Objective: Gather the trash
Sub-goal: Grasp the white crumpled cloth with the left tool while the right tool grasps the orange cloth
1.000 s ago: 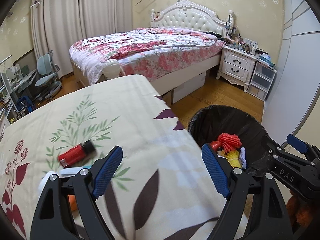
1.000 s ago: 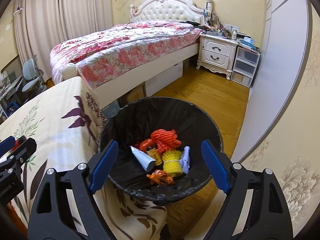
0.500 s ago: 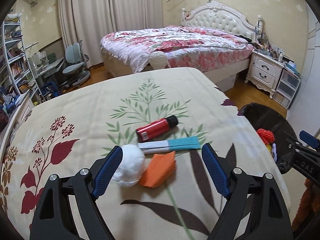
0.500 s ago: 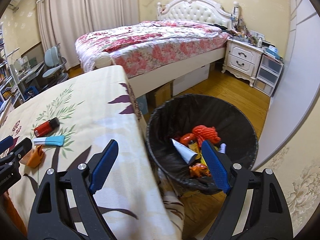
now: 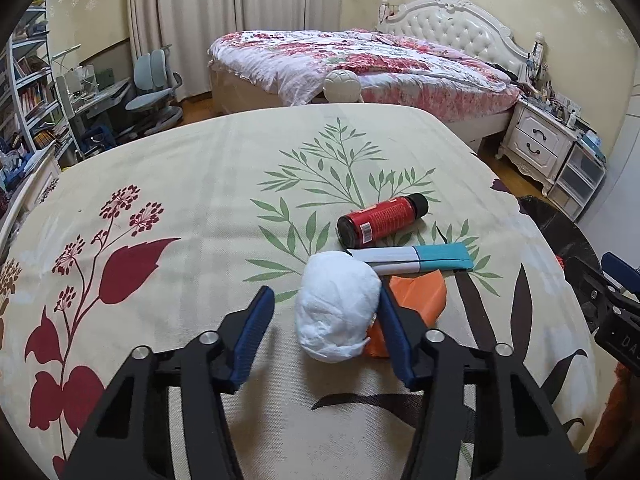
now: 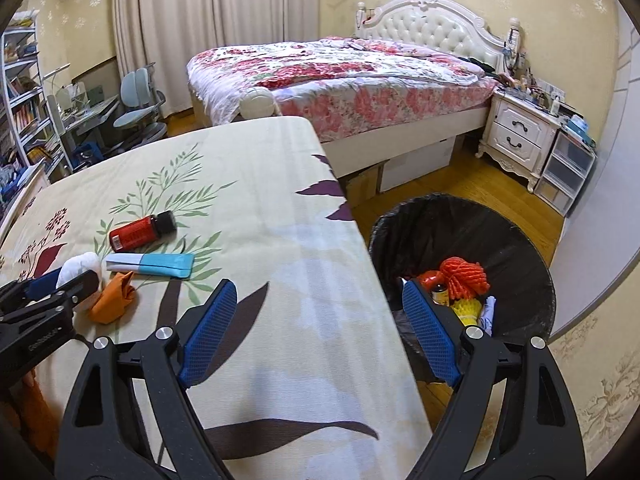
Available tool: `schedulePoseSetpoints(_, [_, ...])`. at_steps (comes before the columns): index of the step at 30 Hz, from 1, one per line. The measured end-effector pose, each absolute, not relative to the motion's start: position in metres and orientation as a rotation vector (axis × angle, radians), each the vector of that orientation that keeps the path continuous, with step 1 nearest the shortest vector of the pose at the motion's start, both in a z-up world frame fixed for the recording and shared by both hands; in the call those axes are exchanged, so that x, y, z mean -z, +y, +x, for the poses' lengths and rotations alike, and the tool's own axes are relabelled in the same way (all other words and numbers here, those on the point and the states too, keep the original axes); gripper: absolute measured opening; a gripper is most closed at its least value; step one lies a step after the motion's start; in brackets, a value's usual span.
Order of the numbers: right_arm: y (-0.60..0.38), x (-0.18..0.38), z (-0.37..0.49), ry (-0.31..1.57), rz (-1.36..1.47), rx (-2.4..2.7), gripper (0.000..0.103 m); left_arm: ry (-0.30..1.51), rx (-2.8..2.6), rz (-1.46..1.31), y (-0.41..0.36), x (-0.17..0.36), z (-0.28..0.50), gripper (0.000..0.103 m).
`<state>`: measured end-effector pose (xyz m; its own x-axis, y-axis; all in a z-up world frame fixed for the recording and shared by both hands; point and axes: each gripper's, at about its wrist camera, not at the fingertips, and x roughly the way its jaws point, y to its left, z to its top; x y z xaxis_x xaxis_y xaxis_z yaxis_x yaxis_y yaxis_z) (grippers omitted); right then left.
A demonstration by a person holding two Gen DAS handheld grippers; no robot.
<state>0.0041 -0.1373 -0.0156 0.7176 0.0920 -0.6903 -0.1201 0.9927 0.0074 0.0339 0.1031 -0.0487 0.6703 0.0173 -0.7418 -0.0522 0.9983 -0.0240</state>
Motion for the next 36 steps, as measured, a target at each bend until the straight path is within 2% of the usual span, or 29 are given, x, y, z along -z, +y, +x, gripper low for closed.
schedulePoseSetpoints(1, [-0.134, 0.016, 0.004, 0.762, -0.044, -0.123, 0.083, 0.842, -0.022, -0.059, 0.105, 0.050, 0.033, 0.039])
schedulePoseSetpoints(5, [-0.119, 0.015, 0.001, 0.766, -0.058, -0.153, 0.083, 0.832, -0.011, -0.076, 0.109, 0.048, 0.027, 0.036])
schedulePoseSetpoints(26, [0.000, 0.030, -0.001, 0.846, -0.145, -0.348, 0.083, 0.813, -0.168, -0.072, 0.181, 0.048, -0.004, 0.036])
schedulePoseSetpoints(31, [-0.012, 0.037, -0.003, 0.877, -0.143, -0.336, 0.074, 0.809, -0.165, -0.065, 0.179, 0.049, -0.004, 0.036])
schedulePoseSetpoints(35, [-0.022, 0.036, -0.004, 0.880, -0.130, -0.343, 0.058, 0.811, -0.162, -0.065, 0.178, 0.050, -0.002, 0.036])
schedulePoseSetpoints(36, [-0.023, 0.035, -0.004, 0.880, -0.130, -0.345, 0.057, 0.811, -0.161, -0.064, 0.177, 0.049, -0.002, 0.036])
